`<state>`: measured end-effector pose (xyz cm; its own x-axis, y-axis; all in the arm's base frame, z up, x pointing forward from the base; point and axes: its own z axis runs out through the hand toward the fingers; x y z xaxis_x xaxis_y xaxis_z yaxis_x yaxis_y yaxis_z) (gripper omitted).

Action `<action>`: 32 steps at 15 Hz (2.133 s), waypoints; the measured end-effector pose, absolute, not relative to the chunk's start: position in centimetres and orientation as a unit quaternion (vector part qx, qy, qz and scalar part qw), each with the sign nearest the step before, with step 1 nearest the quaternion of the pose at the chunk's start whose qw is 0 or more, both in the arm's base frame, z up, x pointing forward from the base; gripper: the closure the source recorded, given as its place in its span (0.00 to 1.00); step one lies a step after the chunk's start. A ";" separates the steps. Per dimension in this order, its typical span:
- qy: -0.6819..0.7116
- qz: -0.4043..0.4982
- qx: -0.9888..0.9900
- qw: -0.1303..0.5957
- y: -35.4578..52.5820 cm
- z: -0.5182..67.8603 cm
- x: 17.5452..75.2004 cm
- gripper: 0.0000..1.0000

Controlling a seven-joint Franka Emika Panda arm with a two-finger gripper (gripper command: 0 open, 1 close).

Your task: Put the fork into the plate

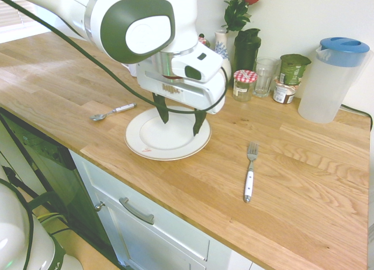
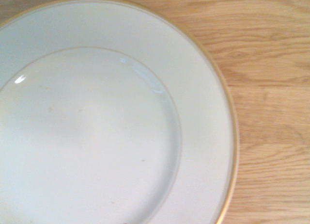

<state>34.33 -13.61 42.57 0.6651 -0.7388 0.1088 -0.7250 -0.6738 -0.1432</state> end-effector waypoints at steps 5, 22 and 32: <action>0.425 -0.075 -0.900 0.052 -19.9 42.3 33.5 0.00; 0.405 -0.041 -0.913 -0.027 -29.1 35.2 36.8 1.00; 0.388 -0.023 -0.922 -0.008 -30.0 33.6 38.4 1.00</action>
<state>38.38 -30.01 33.59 0.6986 -0.7139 0.0487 -0.7146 -0.6995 -0.0034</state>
